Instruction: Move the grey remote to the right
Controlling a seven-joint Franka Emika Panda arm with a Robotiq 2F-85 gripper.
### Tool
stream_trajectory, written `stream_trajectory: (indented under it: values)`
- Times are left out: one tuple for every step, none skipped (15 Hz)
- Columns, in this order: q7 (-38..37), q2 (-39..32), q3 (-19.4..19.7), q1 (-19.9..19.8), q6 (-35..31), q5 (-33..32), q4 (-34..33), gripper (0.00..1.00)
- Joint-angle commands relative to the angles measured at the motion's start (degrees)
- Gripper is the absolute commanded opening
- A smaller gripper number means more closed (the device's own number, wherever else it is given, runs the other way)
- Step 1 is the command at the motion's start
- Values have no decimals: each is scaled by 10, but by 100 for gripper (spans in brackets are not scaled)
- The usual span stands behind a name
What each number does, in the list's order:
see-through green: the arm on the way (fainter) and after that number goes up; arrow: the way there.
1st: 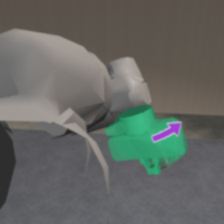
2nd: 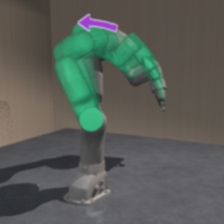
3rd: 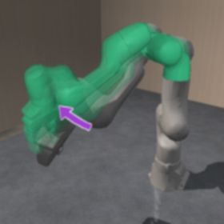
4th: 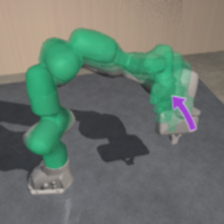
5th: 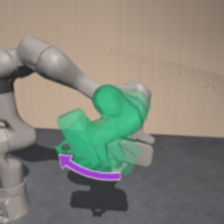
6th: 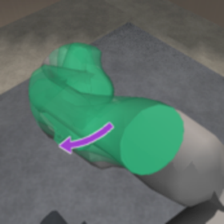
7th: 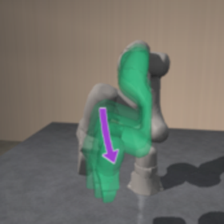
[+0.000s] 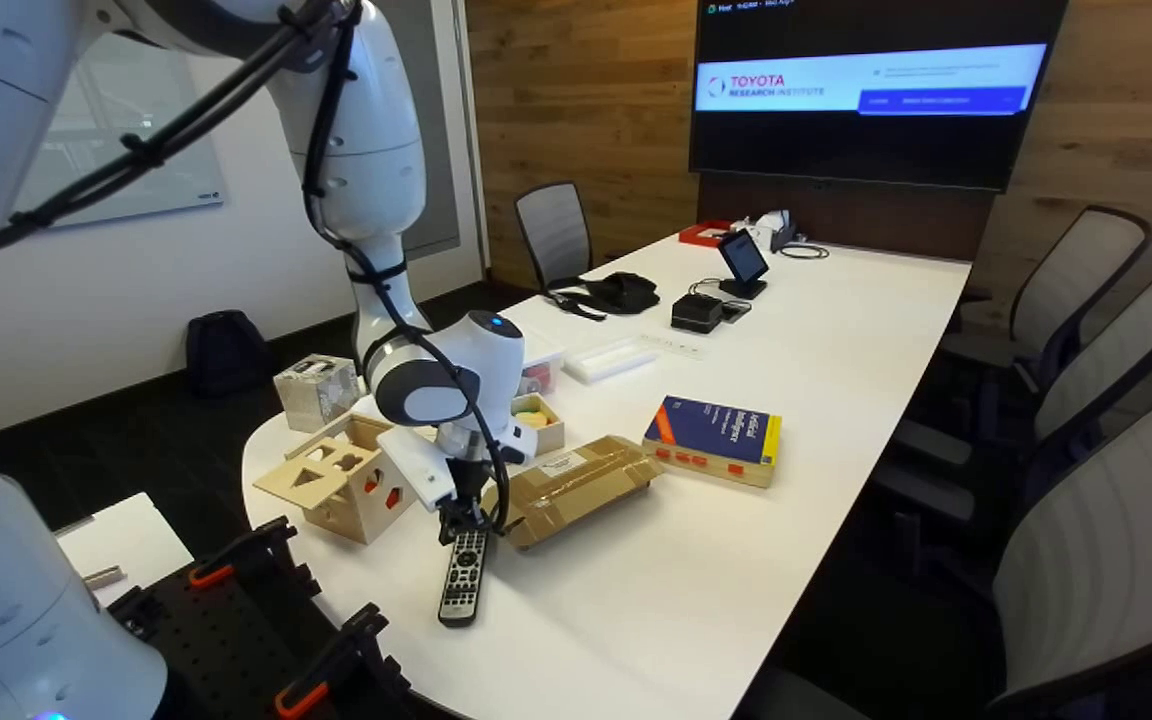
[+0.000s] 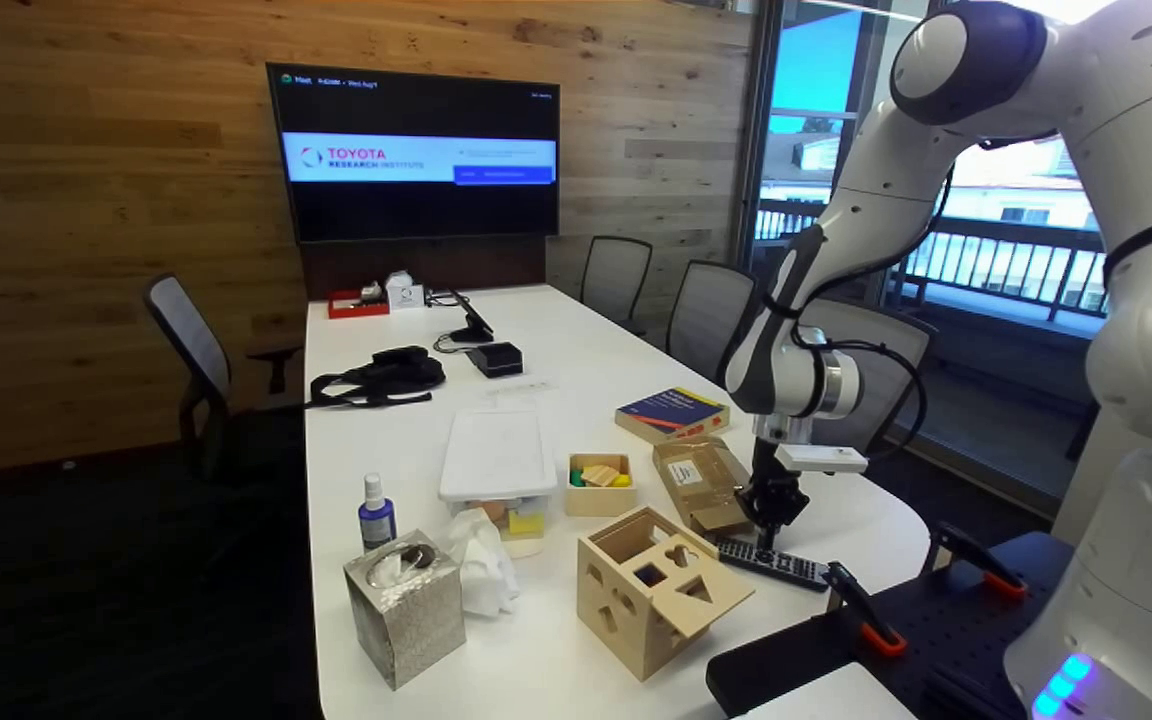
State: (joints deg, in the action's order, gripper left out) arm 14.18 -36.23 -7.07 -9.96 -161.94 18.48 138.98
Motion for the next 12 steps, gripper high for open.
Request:
stream_trajectory:
  values:
    - [-28, -19, -6, -7, -21, -17, -9, 0]
    - [-29, -23, -7, -7, -30, -17, -9, 0]
    - [-33, -26, -5, -6, -41, -17, -9, 0]
    - [-37, -29, -4, -5, -50, -19, -9, 0]
    - [-46, -31, -2, -2, -57, -21, -8, 0]
    - [-51, -33, -1, -2, -63, -25, -8, 0]
    - [-61, -33, 1, 1, -68, -27, -6, 0]
    - [-69, -33, 3, 3, -72, -31, -4, 0]
    - [-78, -33, 5, 5, -76, -35, -2, 0]
    - [-87, -34, 7, 8, -80, -38, -2, 0]
    - [-94, -35, 9, 8, -82, -41, -3, 0]
    - [-98, -36, 10, 8, -82, -43, -4, 0]
